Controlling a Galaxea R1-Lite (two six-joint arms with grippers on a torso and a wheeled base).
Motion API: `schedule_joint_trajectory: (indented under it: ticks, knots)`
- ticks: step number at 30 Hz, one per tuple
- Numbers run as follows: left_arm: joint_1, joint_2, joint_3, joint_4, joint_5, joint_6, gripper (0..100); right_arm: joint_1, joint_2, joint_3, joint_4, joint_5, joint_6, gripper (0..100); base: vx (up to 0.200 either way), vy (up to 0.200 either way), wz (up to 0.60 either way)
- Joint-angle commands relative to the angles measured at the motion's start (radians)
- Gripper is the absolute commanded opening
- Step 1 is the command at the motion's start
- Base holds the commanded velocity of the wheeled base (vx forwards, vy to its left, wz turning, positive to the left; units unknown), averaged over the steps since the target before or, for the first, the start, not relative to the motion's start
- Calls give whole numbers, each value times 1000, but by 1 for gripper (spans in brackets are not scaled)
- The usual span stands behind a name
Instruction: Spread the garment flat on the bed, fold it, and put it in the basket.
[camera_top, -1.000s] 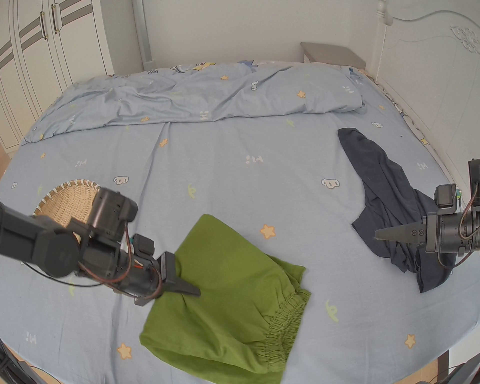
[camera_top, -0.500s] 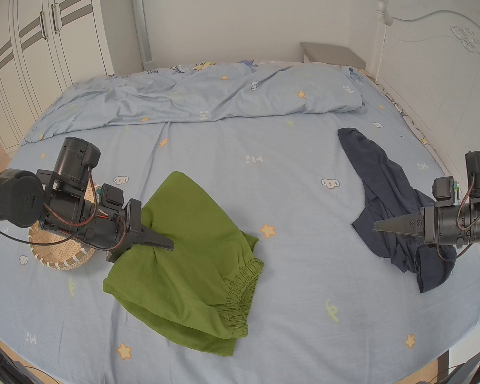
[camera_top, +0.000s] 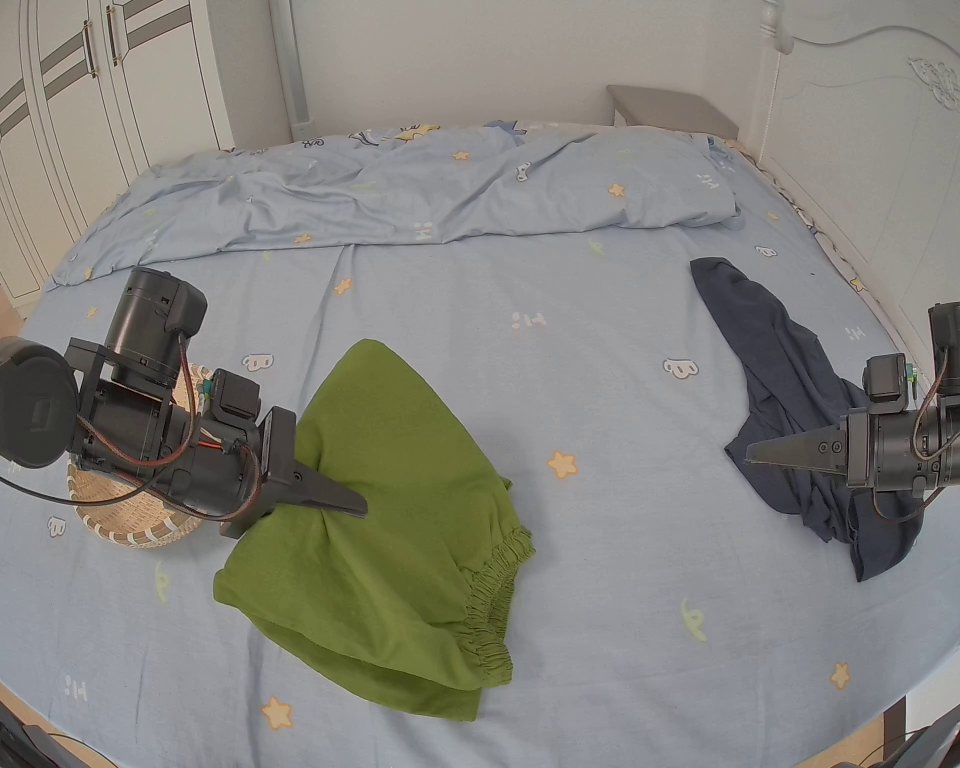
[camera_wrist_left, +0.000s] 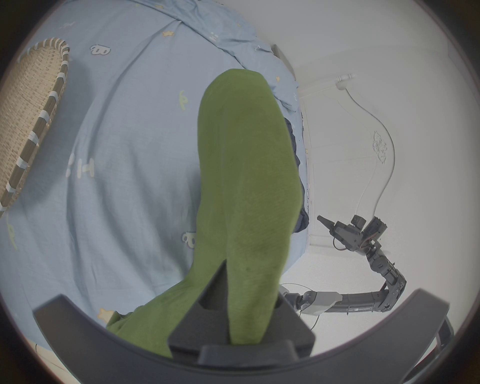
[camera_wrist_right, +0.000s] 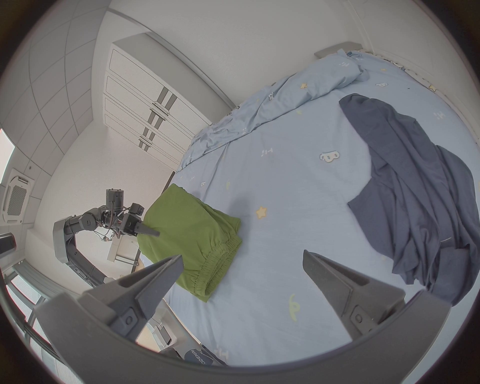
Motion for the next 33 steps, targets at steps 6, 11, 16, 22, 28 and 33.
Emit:
schedule_joint_trajectory:
  ticks: [6, 11, 16, 22, 28, 33]
  knots:
    - [-68, -1, 23, -2, 3, 1, 0, -3, -1, -1, 0, 0, 0, 100, 0, 200, 0]
    - [-68, -3, 25, -2, 3, 1, 0, -3, -1, -1, 0, 0, 0, 100, 0, 200, 0]
    - [-74, -6, 25, 0, 3, 1, 0, -3, -3, -1, -2, 0, 0, 100, 0, 80, 0]
    - [-72, -26, 15, 1, 38, 3, 0, -2, -6, 6, -3, 0, 0, 100, 0, 0, 0]
    - [-75, -102, 18, 3, 59, 35, 0, -3, -8, 2, -5, 0, 2, 100, 0, 0, 0]
    - [-68, -162, 9, 1, 59, 154, 0, -3, -8, 4, -6, -1, 2, 100, 0, 0, 0]
